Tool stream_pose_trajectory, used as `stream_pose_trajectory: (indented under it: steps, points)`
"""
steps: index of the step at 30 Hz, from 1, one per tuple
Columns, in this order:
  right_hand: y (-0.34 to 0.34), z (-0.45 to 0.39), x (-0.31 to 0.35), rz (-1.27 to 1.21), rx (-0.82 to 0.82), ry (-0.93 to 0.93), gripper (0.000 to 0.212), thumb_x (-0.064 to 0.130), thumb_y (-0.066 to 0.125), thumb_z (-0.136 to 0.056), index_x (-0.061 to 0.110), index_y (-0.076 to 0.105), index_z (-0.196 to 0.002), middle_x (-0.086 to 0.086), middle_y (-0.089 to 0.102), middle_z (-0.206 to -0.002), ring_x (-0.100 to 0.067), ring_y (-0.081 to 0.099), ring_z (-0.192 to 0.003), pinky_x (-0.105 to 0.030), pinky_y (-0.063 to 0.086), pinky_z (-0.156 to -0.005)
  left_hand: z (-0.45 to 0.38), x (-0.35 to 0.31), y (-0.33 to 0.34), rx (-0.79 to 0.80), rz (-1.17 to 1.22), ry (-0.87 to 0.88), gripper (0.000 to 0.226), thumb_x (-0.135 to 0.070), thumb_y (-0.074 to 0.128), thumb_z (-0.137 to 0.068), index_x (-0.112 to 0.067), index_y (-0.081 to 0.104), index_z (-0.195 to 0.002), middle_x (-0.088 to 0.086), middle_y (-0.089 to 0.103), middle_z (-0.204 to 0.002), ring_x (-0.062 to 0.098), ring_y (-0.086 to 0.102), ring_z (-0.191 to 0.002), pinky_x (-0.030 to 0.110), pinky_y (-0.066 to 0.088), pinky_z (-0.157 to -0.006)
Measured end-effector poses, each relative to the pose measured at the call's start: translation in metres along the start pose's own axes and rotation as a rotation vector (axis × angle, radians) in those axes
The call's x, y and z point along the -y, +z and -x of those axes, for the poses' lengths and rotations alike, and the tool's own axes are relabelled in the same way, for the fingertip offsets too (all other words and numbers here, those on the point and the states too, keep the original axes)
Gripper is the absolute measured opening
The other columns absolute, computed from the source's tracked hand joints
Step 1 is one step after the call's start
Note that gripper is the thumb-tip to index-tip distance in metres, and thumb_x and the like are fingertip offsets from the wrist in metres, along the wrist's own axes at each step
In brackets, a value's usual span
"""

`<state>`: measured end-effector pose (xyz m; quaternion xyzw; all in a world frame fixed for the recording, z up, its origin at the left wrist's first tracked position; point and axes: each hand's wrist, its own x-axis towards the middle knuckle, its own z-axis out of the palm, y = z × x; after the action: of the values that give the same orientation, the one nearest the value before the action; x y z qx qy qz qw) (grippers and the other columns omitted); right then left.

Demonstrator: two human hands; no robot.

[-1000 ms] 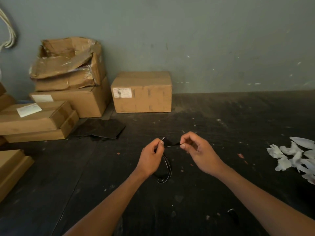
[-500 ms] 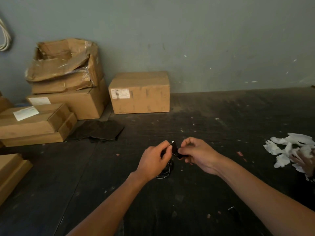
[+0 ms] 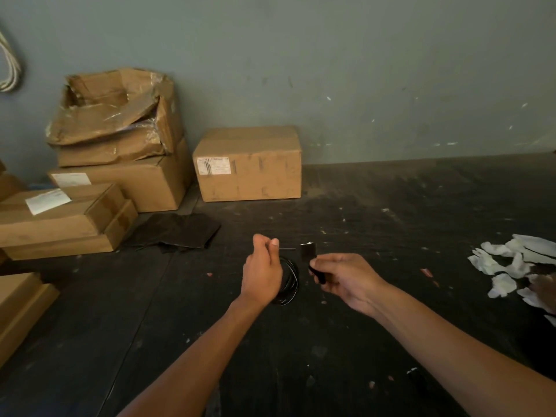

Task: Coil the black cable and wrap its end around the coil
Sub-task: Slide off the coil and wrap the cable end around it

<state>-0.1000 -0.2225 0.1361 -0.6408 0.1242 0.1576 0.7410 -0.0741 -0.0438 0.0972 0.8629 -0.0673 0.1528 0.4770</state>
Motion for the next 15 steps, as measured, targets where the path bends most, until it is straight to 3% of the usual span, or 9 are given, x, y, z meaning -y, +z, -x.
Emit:
stream_pose_trajectory:
  steps: [3, 6, 9, 11, 15]
  points:
    - [0.006, 0.003, -0.014, 0.048, 0.067, 0.136, 0.016, 0.012, 0.071, -0.084, 0.008, 0.073, -0.099, -0.009, 0.072, -0.085, -0.015, 0.065, -0.068, -0.022, 0.05, -0.053, -0.007, -0.002, -0.002, 0.007, 0.149, -0.186, 0.017, -0.029, 0.034, -0.106, -0.014, 0.04, -0.102, 0.0, 0.048, -0.069, 0.01, 0.044, -0.053, 0.032, 0.04, -0.051]
    - [0.016, 0.002, -0.028, 0.041, 0.106, 0.269, 0.017, 0.012, 0.072, -0.083, 0.006, 0.072, -0.098, -0.007, 0.07, -0.071, -0.013, 0.061, -0.058, -0.021, 0.046, -0.048, -0.011, -0.003, 0.0, 0.016, 0.188, -0.243, 0.015, -0.03, 0.034, -0.106, -0.017, 0.039, -0.101, -0.001, 0.048, -0.074, 0.008, 0.045, -0.057, 0.028, 0.042, -0.05]
    - [0.021, -0.002, -0.037, -0.042, 0.112, 0.429, 0.021, 0.012, 0.072, -0.081, 0.004, 0.068, -0.101, -0.007, 0.066, -0.063, -0.012, 0.057, -0.052, -0.02, 0.043, -0.044, -0.009, -0.005, 0.005, 0.036, 0.126, -0.093, 0.012, -0.026, 0.037, -0.105, -0.017, 0.039, -0.098, -0.002, 0.046, -0.068, 0.004, 0.041, -0.049, 0.022, 0.037, -0.043]
    - [0.024, -0.005, -0.039, -0.095, 0.122, 0.497, 0.019, 0.013, 0.072, -0.081, 0.004, 0.068, -0.097, -0.006, 0.063, -0.061, -0.012, 0.054, -0.049, -0.02, 0.04, -0.042, -0.006, -0.004, 0.01, 0.052, 0.067, 0.021, 0.011, -0.023, 0.04, -0.104, -0.014, 0.041, -0.098, -0.002, 0.048, -0.065, 0.004, 0.041, -0.046, 0.028, 0.038, -0.042]
    - [0.03, -0.011, -0.035, -0.2, 0.073, 0.486, 0.016, 0.016, 0.072, -0.081, 0.005, 0.07, -0.092, -0.005, 0.062, -0.059, -0.011, 0.052, -0.046, -0.02, 0.039, -0.04, 0.001, -0.002, 0.017, 0.067, 0.019, 0.08, 0.01, -0.026, 0.044, -0.103, -0.019, 0.043, -0.096, -0.003, 0.055, -0.07, 0.01, 0.053, -0.054, 0.032, 0.047, -0.05]
